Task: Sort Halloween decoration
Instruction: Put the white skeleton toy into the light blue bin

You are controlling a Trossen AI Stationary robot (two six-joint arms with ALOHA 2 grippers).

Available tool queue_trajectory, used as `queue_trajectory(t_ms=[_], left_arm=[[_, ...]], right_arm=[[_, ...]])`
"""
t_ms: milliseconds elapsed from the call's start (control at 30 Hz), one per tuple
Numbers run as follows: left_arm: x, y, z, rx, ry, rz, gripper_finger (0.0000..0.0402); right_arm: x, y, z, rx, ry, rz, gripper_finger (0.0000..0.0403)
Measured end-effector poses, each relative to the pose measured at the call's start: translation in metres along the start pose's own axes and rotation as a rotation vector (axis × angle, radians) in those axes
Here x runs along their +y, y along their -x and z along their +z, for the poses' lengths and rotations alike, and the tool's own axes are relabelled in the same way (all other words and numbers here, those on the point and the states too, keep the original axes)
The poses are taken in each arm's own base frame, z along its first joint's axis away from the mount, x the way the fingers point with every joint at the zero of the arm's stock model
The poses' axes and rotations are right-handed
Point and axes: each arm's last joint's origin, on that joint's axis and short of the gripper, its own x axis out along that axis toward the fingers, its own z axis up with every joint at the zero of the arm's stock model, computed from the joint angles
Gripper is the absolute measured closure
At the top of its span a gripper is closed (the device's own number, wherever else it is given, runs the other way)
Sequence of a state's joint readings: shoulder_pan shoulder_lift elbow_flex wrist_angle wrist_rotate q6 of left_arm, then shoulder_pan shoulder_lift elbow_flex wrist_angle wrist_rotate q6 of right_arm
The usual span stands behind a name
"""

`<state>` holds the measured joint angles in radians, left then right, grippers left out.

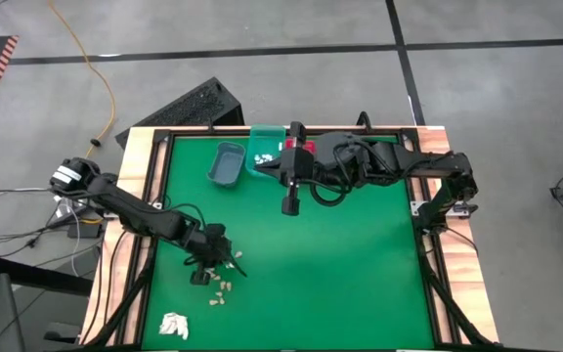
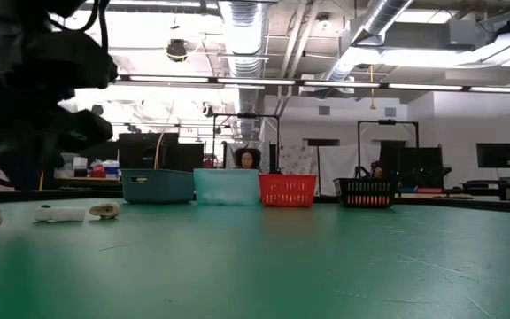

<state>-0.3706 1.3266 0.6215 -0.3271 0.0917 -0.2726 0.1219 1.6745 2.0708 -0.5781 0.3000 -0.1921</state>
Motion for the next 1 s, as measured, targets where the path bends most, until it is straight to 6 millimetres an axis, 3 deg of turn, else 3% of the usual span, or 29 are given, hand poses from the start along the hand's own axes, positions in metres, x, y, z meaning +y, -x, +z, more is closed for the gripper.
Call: queue_trajectory(t_ms=[267, 433, 667, 833, 1000], left_arm=[[0.007, -0.012, -0.007, -0.037, 0.008, -0.039, 0.0401], [0.008, -0.031, -0.002, -0.048, -0.041, -0.125, 0.0401], [0.026, -0.045, 0.005, -0.088, -0.075, -0.155, 0.0401], [0.049, -0.037, 0.031, -0.214, -0.131, 0.034, 0.0401], [0.068, -0.025, 0.051, -0.252, -0.073, 0.221, 0.0401]], right_arm=[[-0.003, -0.001, 0.000, 0.004, -0.002, -0.032, 0.0388], [-0.003, -0.001, 0.000, 0.004, -0.006, -0.031, 0.0388], [-0.002, 0.000, 0.000, 0.004, -0.028, -0.029, 0.0388], [0.000, 0.000, 0.000, 0.002, -0.027, -0.023, 0.0388], [0.001, 0.001, 0.000, 0.001, -0.026, -0.019, 0.0388]])
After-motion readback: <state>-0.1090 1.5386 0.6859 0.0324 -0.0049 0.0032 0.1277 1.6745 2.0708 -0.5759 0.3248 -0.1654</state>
